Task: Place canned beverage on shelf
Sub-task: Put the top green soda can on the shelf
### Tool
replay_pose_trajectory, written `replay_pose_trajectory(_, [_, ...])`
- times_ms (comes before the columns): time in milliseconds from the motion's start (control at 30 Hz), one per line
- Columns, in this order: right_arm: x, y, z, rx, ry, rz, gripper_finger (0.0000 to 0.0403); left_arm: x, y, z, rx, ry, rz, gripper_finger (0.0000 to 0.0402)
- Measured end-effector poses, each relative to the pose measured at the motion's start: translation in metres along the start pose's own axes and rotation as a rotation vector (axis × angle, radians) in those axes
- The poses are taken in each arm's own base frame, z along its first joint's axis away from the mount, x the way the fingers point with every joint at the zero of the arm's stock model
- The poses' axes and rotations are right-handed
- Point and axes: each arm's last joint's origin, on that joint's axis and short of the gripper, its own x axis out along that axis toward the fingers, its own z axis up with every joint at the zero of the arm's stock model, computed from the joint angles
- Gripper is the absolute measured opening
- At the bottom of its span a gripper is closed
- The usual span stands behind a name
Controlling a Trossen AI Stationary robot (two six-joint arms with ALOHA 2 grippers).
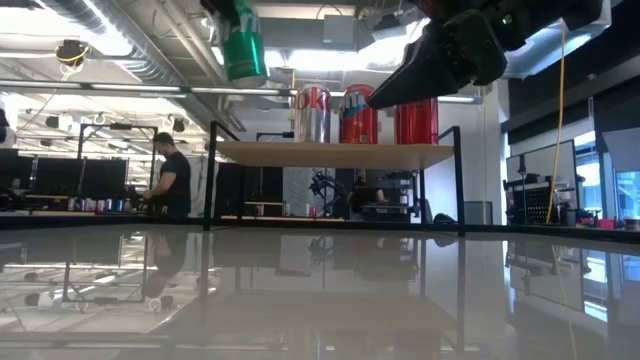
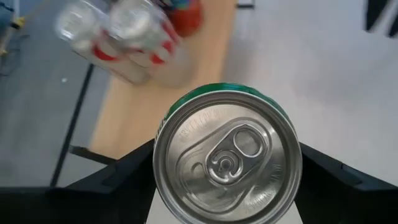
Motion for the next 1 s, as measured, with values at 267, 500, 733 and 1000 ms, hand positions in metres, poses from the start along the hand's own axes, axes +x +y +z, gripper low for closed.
replay_pose_trajectory(267, [0.000,0.000,0.001,-0.014,-0.014,-0.002,0.0133,0.018,0.040,0.028,0.048,0.014,-0.009,0.0287])
replay_pose_trajectory(500, [0.000,0.000,0.001,-0.014,-0.013,-0.002,0.0133,0.049,0.080,0.033,0.042,0.086,0.000,0.0287])
replay_pose_trajectory(733, [0.000,0.000,0.001,-0.014,-0.014,-0.002,0.0133,0.081,0.118,0.022,-0.004,0.154,-0.008,0.0288])
replay_pose_trajectory(1000, [0.000,0.000,0.001,-0.014,-0.013,-0.002,0.0133,0.111,0.147,0.011,-0.065,0.159,-0.065,0.0288])
